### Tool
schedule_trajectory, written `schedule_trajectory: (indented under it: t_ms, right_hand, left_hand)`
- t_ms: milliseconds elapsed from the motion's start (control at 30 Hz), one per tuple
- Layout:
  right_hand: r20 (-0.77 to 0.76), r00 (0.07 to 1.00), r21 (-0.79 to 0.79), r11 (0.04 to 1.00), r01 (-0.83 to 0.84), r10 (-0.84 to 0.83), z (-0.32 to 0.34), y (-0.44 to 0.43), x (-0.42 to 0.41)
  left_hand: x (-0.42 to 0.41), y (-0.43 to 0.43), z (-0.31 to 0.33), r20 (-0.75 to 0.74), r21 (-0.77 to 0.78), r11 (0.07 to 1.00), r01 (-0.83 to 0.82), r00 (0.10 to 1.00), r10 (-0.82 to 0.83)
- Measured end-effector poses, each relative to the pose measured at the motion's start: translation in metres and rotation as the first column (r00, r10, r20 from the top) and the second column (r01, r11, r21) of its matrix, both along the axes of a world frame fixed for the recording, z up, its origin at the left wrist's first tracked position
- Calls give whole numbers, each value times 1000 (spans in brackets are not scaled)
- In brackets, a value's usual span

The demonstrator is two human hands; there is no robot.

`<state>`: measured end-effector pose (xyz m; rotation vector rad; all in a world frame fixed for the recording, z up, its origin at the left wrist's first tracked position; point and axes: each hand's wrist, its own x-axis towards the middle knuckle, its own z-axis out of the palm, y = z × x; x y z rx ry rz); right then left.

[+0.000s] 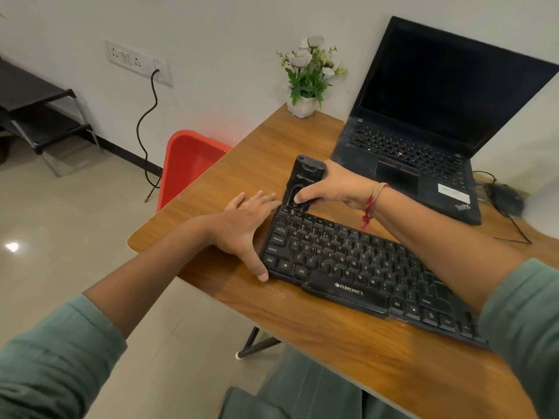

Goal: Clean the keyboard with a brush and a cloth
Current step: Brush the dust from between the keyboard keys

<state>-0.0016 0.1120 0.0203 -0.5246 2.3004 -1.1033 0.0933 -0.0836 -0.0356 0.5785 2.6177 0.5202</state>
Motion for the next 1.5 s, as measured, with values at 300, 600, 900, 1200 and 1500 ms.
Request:
schedule_trajectory:
  t_ms: [300,600,900,1200,1500]
  right_hand:
    - [31,998,220,973,-62,57,17,84,-5]
    - [-57,998,63,998,-14,18,1,10,0]
    - [26,999,317,947,-46,40,22,134,-6]
    - [1,999,106,993,-48,48,3,84,-6]
    - [63,996,183,980,-77,67,12,118,-8]
  left_hand:
    - [-2,1,-2,-4,-19,1000,-11,1000,11]
    - [-4,2,1,42,-38,999,-5,999,6]
    - [-2,1,-4,-13,0,1000,-12,1000,12]
    - [-5,0,-7,-14,10,1000,0,1000,1]
    - [-4,-1,-8,-23,17,1000,-12,1000,12]
